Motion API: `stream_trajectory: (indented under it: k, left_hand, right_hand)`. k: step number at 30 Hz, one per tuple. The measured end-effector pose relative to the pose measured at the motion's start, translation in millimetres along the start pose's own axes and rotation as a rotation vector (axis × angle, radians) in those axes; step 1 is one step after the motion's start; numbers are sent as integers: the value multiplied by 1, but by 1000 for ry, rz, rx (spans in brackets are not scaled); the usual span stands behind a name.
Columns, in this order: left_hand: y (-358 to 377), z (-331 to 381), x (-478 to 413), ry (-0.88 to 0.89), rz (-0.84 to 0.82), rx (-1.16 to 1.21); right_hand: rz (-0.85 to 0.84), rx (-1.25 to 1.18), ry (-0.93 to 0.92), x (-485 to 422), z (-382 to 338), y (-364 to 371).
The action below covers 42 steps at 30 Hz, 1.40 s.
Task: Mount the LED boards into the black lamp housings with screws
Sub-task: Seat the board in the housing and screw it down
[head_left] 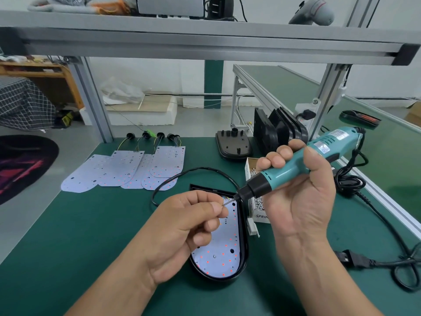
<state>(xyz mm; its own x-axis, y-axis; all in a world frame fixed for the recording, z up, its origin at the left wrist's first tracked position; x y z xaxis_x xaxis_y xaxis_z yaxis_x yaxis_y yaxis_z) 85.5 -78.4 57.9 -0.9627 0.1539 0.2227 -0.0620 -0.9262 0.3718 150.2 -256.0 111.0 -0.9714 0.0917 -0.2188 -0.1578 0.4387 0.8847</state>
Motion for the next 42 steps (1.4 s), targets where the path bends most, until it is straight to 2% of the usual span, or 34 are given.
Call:
stream_trajectory:
  k: [5, 19, 30, 42]
  left_hand:
    - [1, -4, 1, -41, -2, 72]
    - [-2, -3, 1, -30, 34, 70]
    - [0, -1, 1, 0, 37, -5]
    - [-7, 2, 0, 74, 106, -98]
  right_hand:
    - [-18, 8, -16, 0, -3, 3]
    - [-37, 2, -16, 2, -5, 6]
    - [-35, 30, -18, 2, -3, 5]
    - [-143, 157, -69, 8, -8, 20]
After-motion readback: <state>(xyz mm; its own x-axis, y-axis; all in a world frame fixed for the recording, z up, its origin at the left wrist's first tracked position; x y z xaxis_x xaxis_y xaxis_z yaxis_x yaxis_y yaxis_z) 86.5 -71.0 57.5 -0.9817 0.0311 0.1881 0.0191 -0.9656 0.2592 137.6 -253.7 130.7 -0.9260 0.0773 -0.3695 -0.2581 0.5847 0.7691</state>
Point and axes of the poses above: each hand's wrist, its own x-axis away from the middle knuckle, its own y-axis out of the palm, z = x × y, the point moved 10 cm from there along -x, towards the middle knuckle, and after that the axes turned 3 degrees about z, right-handed, at the moved point
